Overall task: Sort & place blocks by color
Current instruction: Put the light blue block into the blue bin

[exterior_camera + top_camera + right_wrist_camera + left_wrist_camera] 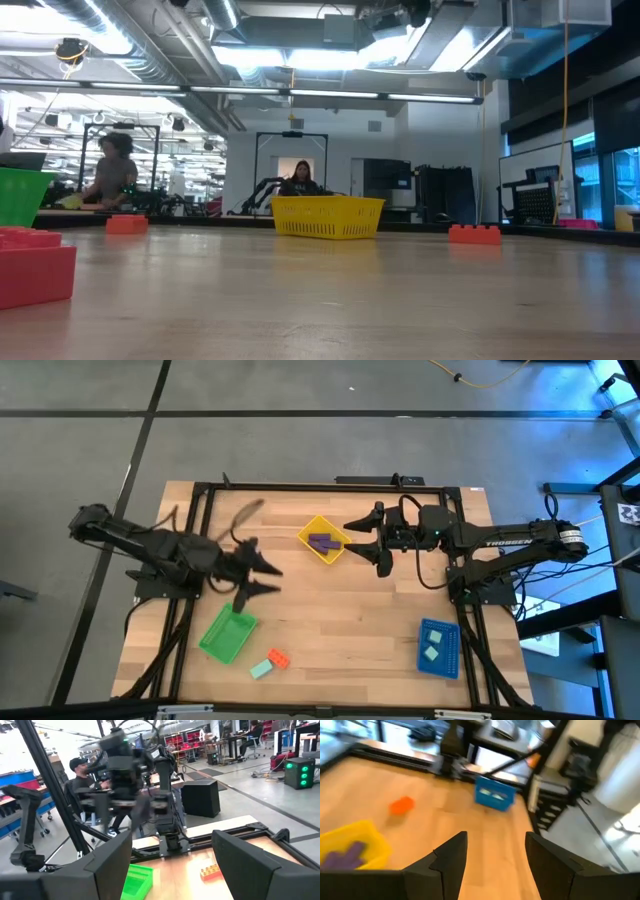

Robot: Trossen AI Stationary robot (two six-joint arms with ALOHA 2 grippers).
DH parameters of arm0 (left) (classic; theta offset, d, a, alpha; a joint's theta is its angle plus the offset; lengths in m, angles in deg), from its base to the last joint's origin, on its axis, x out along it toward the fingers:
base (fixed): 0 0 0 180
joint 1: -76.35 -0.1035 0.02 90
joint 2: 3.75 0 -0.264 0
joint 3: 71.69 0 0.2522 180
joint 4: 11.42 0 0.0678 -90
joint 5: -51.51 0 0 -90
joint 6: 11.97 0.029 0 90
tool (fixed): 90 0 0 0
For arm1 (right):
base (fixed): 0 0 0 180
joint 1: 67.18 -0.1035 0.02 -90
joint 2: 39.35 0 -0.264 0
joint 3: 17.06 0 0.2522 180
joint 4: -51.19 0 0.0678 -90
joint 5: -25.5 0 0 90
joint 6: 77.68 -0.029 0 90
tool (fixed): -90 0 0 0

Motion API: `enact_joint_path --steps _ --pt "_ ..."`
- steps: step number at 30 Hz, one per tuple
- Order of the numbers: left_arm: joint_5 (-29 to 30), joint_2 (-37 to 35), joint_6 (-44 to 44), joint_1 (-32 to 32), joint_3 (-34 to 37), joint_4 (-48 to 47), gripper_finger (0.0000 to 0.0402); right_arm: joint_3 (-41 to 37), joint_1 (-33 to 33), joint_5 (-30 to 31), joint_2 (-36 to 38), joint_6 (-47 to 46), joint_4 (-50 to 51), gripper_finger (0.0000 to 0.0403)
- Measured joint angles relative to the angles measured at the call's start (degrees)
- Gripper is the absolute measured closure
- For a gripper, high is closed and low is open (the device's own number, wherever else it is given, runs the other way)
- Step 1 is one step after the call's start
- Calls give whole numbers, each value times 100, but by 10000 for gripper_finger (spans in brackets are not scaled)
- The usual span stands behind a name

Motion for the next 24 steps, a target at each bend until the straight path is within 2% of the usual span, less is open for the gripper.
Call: enact_joint_path --steps 5,10,18,24 --pt "271 1037 -257 694 -645 -362 209 -1 -2 -2 0 10 0 126" --pt "538 2316 -594 1242 -1733 -1353 209 -1 0 -2 0 15 33 126" --pt "505 4103 -2069 1923 -3308 -3001 209 -2 0 -4 0 54 308 126" --pt "423 4952 -3269 2381 -3698 -3664 209 -2 0 -6 0 176 326 126"
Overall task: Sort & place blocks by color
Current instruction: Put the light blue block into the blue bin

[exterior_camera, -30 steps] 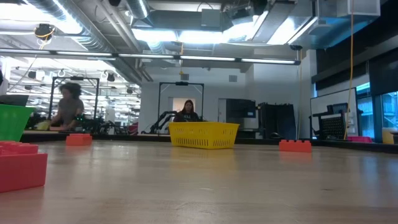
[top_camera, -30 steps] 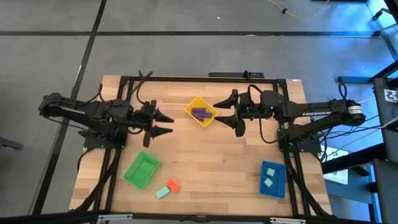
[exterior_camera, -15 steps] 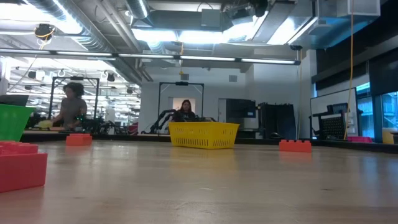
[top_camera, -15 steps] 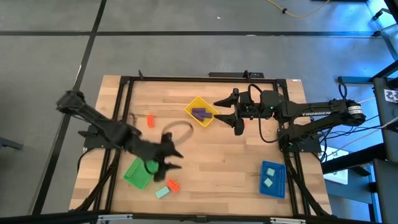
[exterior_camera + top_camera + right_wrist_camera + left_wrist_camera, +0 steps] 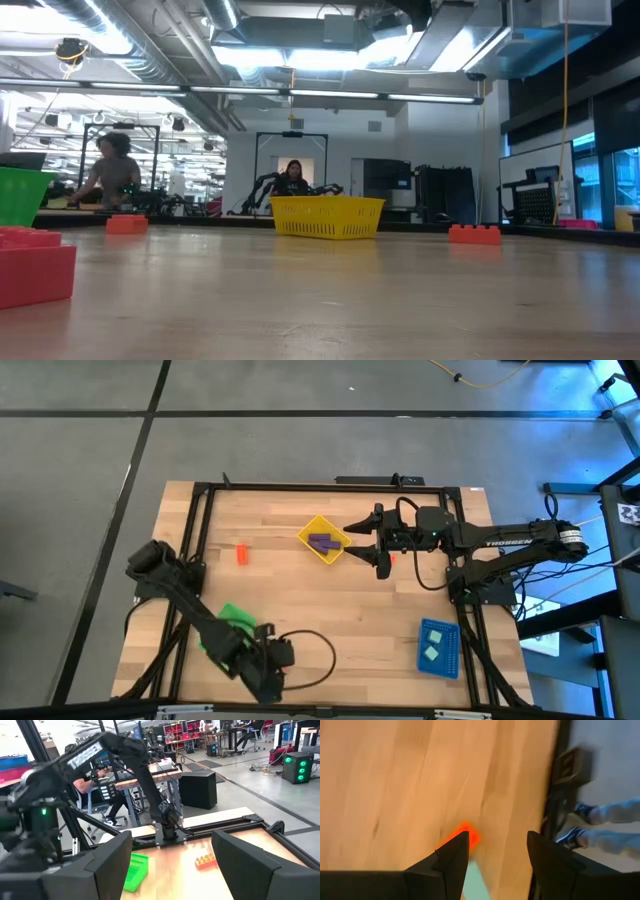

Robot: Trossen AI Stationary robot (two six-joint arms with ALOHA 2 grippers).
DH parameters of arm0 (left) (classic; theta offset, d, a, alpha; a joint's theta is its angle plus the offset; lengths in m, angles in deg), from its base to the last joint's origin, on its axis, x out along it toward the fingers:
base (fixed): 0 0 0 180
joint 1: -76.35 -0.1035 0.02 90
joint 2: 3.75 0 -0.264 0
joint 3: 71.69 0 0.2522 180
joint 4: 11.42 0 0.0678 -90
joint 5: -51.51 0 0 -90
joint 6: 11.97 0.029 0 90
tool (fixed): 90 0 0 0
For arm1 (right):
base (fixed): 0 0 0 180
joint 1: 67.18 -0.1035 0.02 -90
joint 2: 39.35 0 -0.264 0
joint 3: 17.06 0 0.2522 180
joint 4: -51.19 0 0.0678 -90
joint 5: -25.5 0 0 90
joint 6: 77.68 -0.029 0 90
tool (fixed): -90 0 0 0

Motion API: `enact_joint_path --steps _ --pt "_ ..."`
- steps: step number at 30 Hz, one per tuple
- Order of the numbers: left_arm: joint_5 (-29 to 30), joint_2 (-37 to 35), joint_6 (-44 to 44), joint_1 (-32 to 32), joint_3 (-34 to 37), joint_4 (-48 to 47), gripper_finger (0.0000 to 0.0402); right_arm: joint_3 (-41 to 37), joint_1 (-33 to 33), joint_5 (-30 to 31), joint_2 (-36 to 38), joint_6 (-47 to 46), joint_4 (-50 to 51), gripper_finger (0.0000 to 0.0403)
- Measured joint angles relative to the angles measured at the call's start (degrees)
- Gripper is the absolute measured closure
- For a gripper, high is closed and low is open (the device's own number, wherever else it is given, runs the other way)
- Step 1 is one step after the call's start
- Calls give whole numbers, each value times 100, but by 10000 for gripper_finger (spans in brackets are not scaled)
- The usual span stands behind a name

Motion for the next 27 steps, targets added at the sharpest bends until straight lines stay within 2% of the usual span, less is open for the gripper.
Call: enact_joint_path --steps 6,10,12,18,27 --pt "59 275 -1191 415 253 -89 209 0 0 -1 0 5 24 126" --pt "418 278 -1627 588 534 -117 209 0 0 -3 0 8 24 126" --pt "446 278 -1610 619 658 -102 209 0 0 -3 0 9 24 126" --pt "14 278 -1209 555 1101 286 209 0 0 -1 0 9 22 126" --pt "-85 278 -1505 524 1508 682 209 0 0 -1 0 10 22 126"
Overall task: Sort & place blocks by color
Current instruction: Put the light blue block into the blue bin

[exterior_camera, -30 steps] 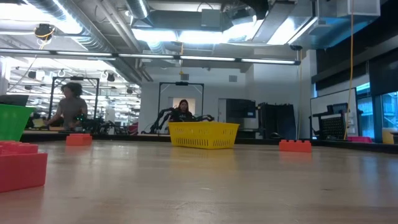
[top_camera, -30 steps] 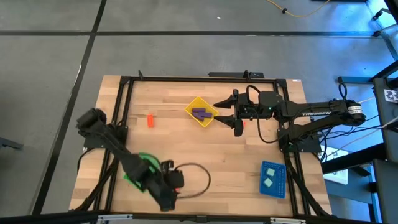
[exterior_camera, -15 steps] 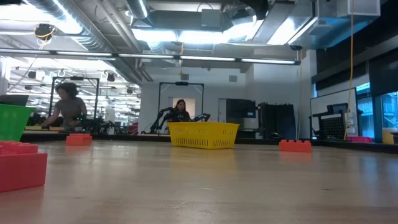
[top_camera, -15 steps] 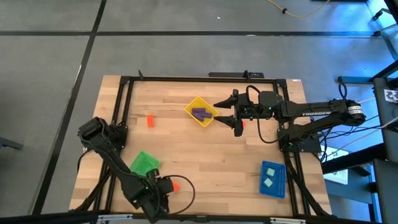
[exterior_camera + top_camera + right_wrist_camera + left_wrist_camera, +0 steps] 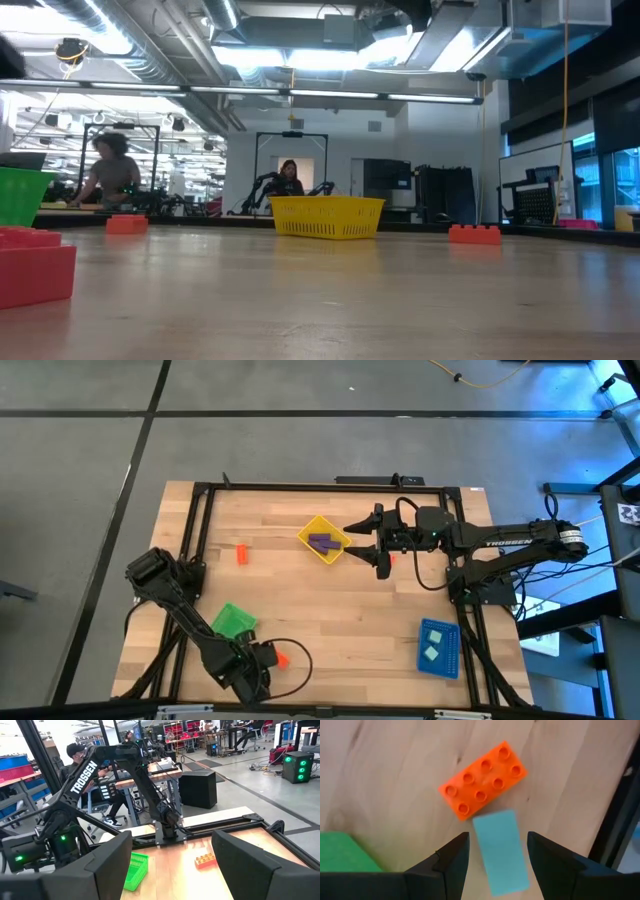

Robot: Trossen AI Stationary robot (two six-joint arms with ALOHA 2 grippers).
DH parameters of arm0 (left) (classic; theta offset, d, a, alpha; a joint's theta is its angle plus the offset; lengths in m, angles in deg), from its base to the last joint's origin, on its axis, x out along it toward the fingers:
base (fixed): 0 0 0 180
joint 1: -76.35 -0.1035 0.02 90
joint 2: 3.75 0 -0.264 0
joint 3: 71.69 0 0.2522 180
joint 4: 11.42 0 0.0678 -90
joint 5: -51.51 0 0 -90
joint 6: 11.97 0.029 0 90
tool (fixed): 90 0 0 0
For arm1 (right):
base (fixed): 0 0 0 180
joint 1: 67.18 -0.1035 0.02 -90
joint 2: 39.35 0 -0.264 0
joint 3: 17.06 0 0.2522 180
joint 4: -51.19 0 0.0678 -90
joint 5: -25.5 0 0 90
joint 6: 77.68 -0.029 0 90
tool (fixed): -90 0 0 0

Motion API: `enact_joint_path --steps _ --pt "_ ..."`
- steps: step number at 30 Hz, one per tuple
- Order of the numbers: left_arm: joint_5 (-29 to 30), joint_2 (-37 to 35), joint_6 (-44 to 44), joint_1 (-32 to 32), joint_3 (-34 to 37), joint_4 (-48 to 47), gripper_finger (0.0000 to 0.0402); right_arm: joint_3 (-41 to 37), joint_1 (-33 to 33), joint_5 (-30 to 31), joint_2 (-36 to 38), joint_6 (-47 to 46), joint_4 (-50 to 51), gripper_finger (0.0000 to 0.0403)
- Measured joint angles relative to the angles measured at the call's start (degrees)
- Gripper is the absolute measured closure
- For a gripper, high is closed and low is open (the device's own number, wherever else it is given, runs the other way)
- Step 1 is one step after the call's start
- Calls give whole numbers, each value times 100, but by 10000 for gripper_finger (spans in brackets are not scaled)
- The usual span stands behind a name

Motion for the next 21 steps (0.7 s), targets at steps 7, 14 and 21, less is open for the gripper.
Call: enact_joint_path --steps 7,14,21 --pt "-103 0 -154 0 83 29 209 0 0 0 0 1 -2 126" --pt "-142 0 -324 -84 83 58 209 0 0 0 0 20 -2 126" --pt "-381 0 -321 -284 83 61 209 0 0 0 0 22 -2 126"
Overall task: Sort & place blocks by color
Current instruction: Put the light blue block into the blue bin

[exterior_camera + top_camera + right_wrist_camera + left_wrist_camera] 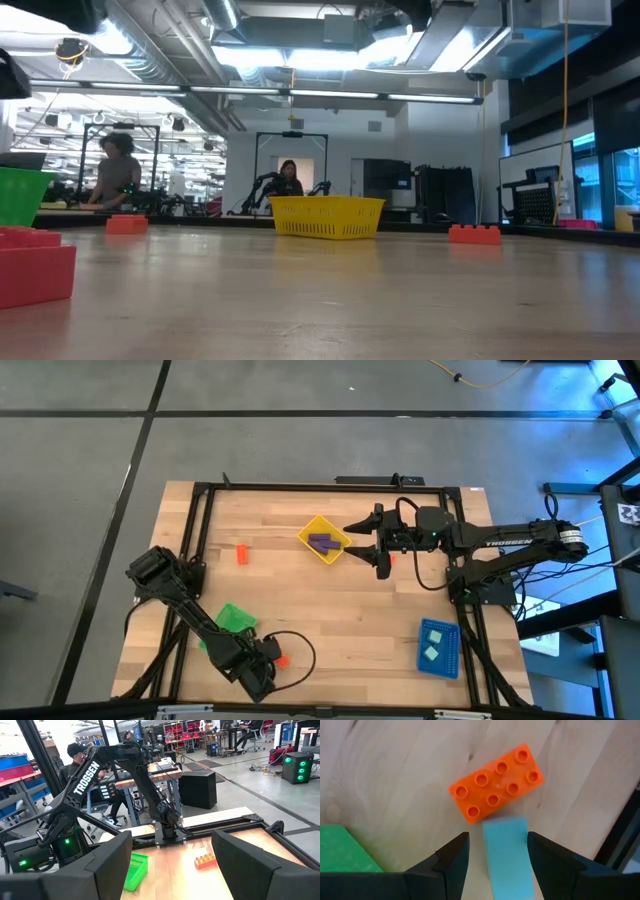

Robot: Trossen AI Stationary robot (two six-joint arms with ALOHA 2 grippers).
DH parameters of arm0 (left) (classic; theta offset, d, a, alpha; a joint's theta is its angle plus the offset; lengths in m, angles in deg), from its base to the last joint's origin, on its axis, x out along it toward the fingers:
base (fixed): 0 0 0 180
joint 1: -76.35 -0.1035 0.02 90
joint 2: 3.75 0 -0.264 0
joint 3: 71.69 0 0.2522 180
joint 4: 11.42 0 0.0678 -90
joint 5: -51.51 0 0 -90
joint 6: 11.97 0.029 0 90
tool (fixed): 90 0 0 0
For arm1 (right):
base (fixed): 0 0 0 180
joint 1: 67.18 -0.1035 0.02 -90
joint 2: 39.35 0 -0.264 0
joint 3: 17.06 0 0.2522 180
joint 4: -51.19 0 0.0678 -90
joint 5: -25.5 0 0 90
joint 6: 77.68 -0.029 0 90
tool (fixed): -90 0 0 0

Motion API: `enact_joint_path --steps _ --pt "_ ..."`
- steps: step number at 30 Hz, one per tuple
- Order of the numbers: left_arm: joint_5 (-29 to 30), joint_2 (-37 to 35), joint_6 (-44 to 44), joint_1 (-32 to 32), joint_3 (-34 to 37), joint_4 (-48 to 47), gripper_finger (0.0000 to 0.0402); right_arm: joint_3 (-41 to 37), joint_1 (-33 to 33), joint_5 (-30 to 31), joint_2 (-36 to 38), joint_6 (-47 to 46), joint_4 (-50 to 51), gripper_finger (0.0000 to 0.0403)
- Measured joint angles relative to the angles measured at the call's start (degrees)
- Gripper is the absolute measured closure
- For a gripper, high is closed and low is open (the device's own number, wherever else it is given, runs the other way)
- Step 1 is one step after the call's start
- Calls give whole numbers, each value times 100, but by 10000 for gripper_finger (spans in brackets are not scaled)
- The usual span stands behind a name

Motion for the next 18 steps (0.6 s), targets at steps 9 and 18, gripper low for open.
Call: enact_joint_path --steps 9,18 --pt "-133 82 42 -64 0 352 209 0 1 1 0 268 0 126" --pt "-159 311 71 -5 2 327 209 0 2 2 0 276 158 126"
